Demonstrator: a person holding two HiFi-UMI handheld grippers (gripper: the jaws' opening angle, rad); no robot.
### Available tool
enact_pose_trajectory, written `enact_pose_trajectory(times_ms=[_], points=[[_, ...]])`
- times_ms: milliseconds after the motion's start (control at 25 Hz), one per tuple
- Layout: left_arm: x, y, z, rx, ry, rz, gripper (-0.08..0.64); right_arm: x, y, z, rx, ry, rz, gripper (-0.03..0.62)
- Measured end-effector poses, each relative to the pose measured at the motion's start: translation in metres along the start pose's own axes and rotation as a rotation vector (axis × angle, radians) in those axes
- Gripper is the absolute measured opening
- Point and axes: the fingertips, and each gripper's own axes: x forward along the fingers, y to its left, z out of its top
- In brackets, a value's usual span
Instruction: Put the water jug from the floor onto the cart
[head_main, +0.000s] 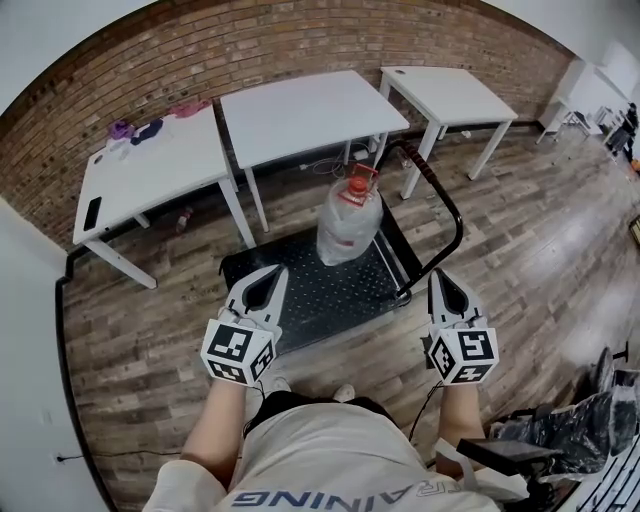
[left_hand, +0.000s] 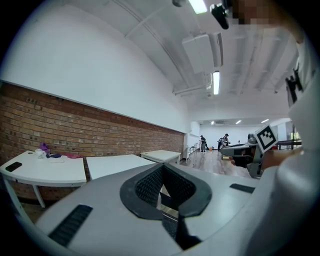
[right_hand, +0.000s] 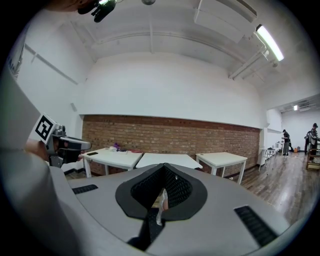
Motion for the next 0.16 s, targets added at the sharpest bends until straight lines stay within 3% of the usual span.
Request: enact_pose_trajectory(times_ms=[160], points=[[-0.009, 0.015, 0.001, -0.002, 0.000, 0.005, 0.000, 0.004, 0.018, 0.003, 0.000, 0.004, 0.014, 0.002]])
